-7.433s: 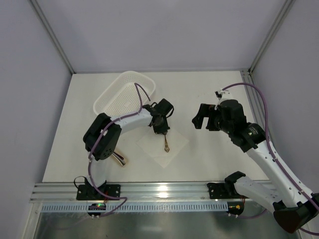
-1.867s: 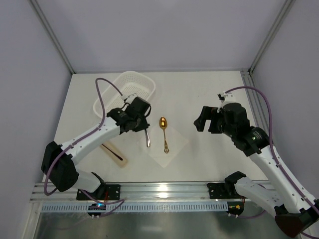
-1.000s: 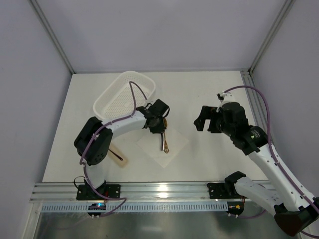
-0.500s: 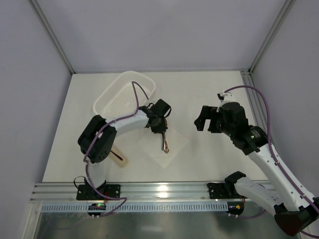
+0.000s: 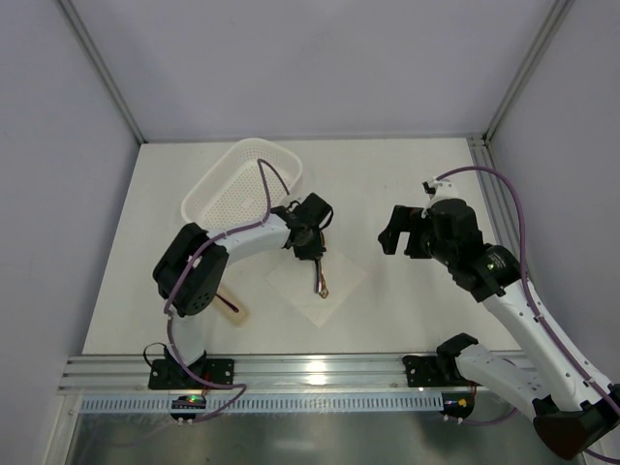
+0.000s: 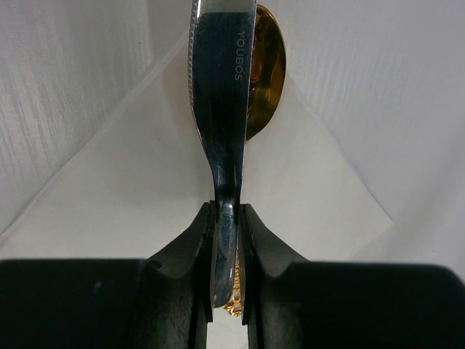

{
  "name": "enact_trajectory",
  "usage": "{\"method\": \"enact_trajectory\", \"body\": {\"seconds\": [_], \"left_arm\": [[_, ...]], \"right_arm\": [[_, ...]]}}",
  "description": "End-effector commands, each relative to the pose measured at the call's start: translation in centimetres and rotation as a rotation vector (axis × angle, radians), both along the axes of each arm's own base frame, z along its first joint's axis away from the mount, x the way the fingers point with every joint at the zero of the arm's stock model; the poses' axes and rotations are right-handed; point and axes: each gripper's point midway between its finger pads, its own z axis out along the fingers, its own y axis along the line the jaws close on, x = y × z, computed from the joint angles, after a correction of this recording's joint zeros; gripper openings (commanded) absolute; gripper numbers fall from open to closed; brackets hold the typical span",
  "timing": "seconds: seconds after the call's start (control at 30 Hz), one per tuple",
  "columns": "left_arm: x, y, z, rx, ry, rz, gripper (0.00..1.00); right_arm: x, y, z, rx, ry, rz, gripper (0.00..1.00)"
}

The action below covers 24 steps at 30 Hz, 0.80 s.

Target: Place the utensils on the paper napkin and roll it up

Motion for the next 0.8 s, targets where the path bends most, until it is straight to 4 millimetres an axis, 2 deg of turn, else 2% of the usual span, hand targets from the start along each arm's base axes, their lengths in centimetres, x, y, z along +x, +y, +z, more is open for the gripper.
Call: {"method": "enact_trajectory", "body": {"seconds": [0.0, 0.77], "left_arm": [[0.84, -1.10, 1.42, -0.033, -0.030, -0.005, 0.18], [0.79, -1.23, 1.41, -0.031, -0.016, -0.002, 0.27]], "right_arm": [[0.34, -0.26, 1.14, -0.003, -0.050, -0.004, 1.00], [0.18, -0.55, 1.43, -0.009, -0.062, -0.011, 1.00]]}}
